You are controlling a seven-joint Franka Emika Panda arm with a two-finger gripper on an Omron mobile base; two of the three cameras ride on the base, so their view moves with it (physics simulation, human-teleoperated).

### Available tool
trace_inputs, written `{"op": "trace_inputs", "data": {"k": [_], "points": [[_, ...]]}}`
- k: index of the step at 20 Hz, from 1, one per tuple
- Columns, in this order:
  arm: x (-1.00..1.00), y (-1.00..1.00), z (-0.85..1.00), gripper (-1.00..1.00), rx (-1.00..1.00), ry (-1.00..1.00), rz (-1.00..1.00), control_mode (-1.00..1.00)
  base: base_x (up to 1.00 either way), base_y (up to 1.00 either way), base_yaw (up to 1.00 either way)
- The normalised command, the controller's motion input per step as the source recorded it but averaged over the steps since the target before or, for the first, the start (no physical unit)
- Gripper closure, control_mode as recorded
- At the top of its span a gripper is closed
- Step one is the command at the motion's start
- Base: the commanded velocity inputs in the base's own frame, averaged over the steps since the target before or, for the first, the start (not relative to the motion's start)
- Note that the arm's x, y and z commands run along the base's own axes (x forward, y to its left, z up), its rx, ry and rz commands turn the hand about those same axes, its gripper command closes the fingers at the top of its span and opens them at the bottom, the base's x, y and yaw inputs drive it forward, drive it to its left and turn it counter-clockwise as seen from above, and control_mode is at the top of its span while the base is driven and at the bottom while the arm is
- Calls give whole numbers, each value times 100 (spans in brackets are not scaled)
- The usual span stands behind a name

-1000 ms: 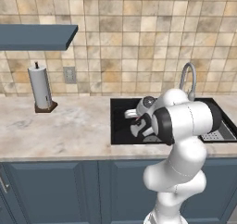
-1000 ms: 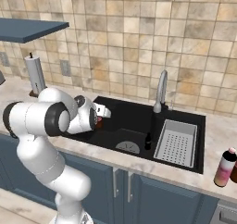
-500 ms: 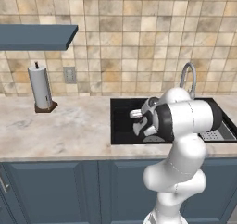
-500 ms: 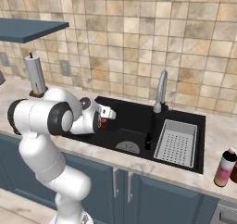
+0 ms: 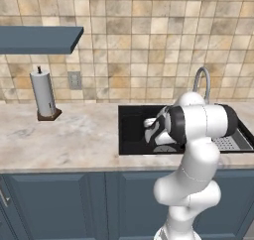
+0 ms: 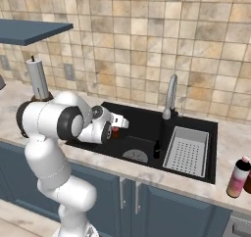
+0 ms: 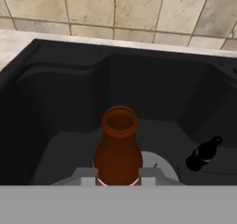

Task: Place the large bottle from the dining counter next to the other large bottle outside the sink, and place the small bottle from the dining counter next to the other small bottle inside the sink.

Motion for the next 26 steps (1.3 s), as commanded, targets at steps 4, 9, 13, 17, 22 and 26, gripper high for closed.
{"op": "trace_inputs", "data": {"k": [4,9,13,17,22,26], "points": [[10,-33,-4,100,0,0,0,-100,0,0,0],[11,-34,-1,100,0,0,0,-100,0,0,0],[12,-35,-4,100,0,0,0,-100,0,0,0],[11,-31,-13,100,0,0,0,-100,0,0,0],[12,-30,-17,100,0,0,0,-100,0,0,0],[12,-27,-26,100,0,0,0,-100,0,0,0]]}}
